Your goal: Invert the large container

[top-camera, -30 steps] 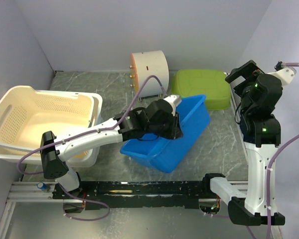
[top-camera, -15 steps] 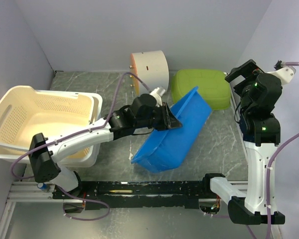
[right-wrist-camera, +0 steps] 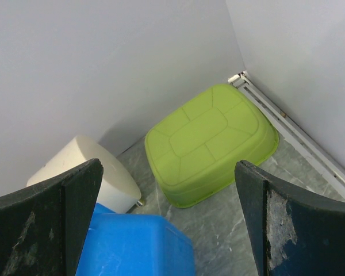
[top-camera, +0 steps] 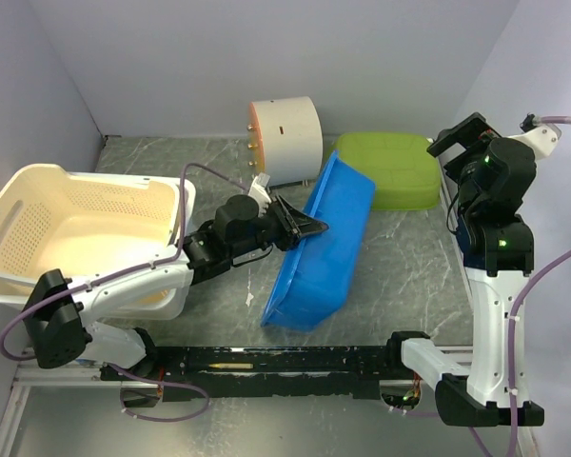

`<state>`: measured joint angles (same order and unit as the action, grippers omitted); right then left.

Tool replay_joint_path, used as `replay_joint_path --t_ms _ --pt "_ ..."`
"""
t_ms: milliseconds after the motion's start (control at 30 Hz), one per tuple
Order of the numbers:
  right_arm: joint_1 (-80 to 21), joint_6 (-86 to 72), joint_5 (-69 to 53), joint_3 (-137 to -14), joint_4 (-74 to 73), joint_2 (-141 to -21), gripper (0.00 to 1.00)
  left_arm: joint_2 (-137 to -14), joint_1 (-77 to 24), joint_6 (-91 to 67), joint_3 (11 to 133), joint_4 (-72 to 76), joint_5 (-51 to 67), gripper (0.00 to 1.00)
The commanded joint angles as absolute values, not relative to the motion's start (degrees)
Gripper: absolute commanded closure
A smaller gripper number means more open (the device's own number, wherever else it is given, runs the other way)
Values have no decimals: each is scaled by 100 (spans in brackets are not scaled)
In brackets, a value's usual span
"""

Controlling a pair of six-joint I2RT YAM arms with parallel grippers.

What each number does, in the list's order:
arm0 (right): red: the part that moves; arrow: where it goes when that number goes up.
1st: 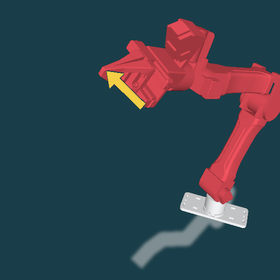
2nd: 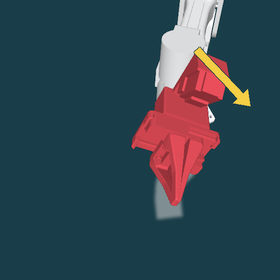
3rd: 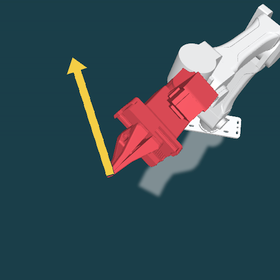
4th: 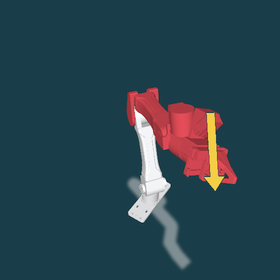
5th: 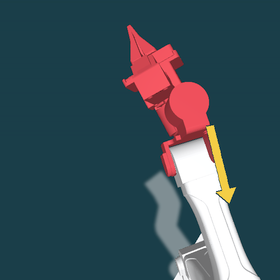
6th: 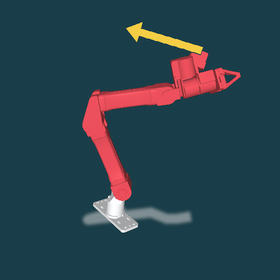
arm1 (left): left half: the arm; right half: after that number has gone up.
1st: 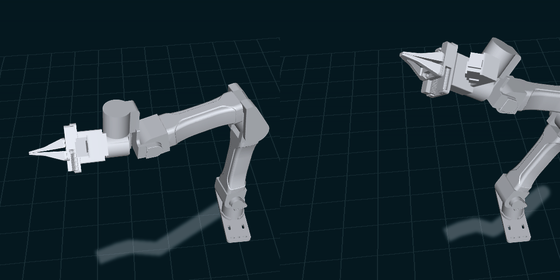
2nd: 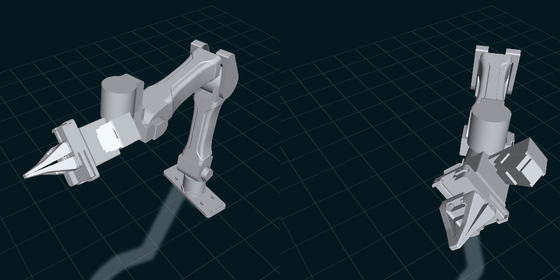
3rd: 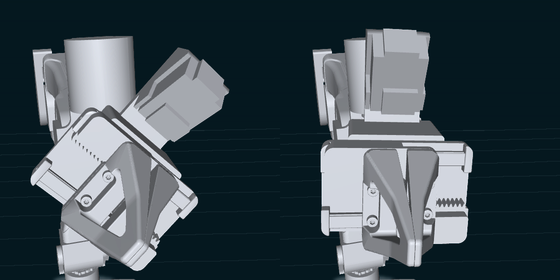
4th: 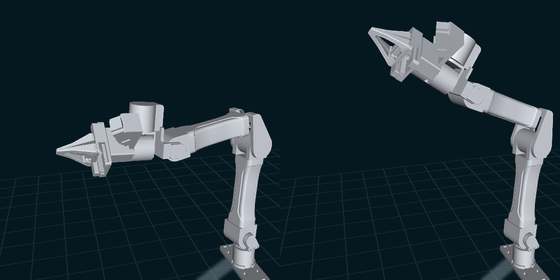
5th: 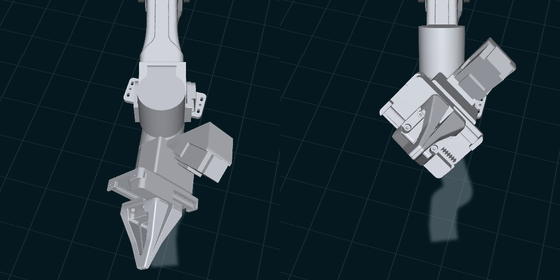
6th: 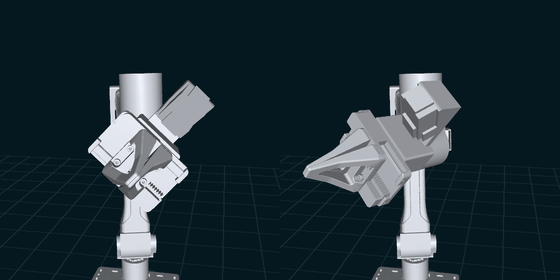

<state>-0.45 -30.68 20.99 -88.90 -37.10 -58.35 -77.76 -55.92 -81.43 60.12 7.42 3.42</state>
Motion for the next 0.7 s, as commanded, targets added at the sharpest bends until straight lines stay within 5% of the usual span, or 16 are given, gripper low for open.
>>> replay_joint_path --t_ms 0,667 --pt "-42 -2968 1987 -8826 -3556 -5857 0 -7469 -5546 -9220 5649 1778 -42 93" --pt "146 -3756 -4388 -5843 -1815 -5693 0 -6052 -5349 -8973 4494 -288 -1260 93"
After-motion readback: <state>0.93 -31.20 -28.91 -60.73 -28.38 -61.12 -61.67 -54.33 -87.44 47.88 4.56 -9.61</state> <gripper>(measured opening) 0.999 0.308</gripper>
